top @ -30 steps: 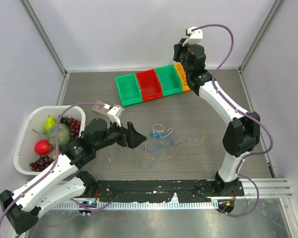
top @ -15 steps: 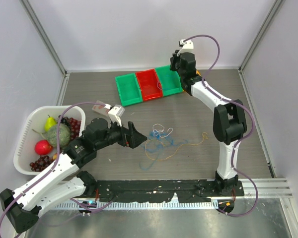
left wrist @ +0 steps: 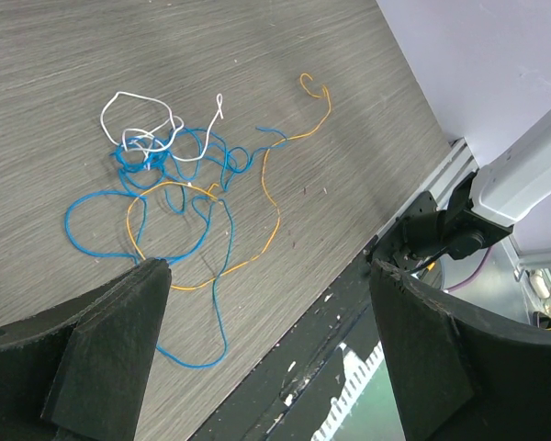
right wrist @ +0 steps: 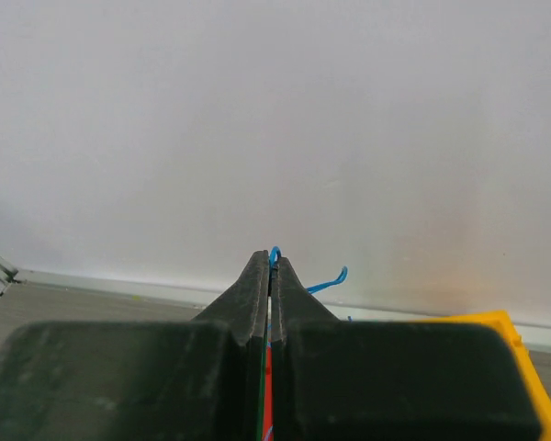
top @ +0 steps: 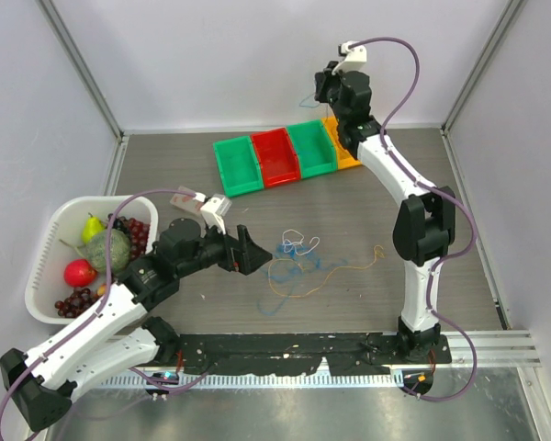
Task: Untangle the cables
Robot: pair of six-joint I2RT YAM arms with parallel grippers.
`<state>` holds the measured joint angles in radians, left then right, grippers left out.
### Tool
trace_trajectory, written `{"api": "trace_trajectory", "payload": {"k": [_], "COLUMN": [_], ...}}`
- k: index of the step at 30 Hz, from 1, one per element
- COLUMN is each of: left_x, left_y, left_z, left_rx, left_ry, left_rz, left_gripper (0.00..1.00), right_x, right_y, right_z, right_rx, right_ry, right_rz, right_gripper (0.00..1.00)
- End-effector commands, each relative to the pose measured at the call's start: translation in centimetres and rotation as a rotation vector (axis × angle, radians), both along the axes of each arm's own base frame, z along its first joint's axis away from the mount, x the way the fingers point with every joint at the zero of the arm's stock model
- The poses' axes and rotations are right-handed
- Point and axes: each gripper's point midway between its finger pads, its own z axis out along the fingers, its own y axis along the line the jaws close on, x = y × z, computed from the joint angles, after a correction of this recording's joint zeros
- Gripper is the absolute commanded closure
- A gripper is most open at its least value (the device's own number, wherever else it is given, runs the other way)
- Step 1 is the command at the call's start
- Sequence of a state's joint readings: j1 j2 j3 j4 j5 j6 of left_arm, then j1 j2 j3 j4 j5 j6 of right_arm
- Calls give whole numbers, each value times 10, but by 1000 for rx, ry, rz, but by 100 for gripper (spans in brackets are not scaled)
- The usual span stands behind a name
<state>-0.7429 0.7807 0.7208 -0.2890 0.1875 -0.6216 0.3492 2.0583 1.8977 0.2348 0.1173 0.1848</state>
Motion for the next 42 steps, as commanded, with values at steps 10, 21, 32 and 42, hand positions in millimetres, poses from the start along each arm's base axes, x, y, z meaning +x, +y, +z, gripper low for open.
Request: {"api": "trace_trajectory", "payload": {"k": [10, 21, 32, 42], "left_x": [4, 5, 4, 1], "left_y": [-3, -5, -6, -6], "left_z": [8, 1, -4, -7], "left_rx": [-28, -12, -18, -60], "left_ry": [-27, -12, 9, 68], "left_rz": [0, -7, -7, 25], "left_gripper": [6, 6, 6, 6], "right_x": [5, 24, 41, 2], "right_y": [8, 11, 7, -21], "right_z": [-14, -128, -202, -130], "right_rx": [-2, -34, -110, -180], "right_ry": [1, 176, 409, 555], "right_rz": [41, 27, -28, -112], "right_gripper": [99, 99, 75, 38]}}
